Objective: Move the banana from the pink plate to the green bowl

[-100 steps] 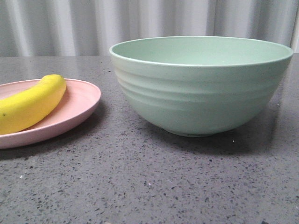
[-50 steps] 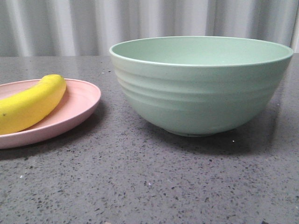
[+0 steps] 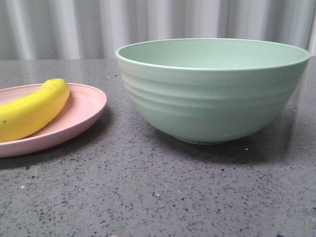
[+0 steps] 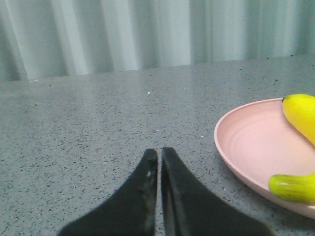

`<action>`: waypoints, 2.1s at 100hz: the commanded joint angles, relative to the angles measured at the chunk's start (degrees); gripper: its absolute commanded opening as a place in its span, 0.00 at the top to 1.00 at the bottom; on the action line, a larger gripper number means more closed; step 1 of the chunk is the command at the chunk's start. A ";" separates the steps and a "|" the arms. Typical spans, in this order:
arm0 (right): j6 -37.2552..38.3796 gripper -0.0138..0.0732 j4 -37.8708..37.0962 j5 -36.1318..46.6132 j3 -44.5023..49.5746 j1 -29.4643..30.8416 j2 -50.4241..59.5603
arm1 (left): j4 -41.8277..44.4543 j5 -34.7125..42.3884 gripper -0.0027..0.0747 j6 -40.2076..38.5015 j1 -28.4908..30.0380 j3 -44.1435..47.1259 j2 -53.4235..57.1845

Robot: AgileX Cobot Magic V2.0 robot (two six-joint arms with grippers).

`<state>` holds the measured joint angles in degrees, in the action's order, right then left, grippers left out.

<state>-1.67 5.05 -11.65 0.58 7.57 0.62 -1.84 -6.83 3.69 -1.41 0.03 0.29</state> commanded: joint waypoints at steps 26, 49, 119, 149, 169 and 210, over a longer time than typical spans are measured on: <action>-0.20 0.92 -0.78 3.99 1.21 0.19 1.26 | -2.96 6.09 0.99 -0.05 -0.02 0.40 1.61; -0.20 0.92 -0.78 3.16 -0.54 0.19 1.26 | -4.27 6.15 0.99 -0.05 -0.02 -1.23 0.66; -0.20 0.91 -0.41 -5.45 -26.21 0.19 -23.97 | -4.15 13.49 0.99 -0.05 -0.02 -18.90 -25.71; -0.20 0.91 1.51 -2.70 -27.67 0.19 -33.13 | -4.29 20.99 0.49 -0.47 -0.02 -19.04 -30.76; -0.20 0.91 2.55 -3.06 -27.67 0.19 -34.13 | -4.29 17.26 0.43 -1.40 -0.02 -20.74 -31.81; -0.20 0.91 2.55 -2.45 -27.67 0.19 -34.13 | -4.29 -10.61 0.44 -1.40 -13.64 -38.43 -44.71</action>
<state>-1.67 7.57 -18.70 -25.09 7.57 -33.02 -5.67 -16.45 3.03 -11.27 -33.39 -41.14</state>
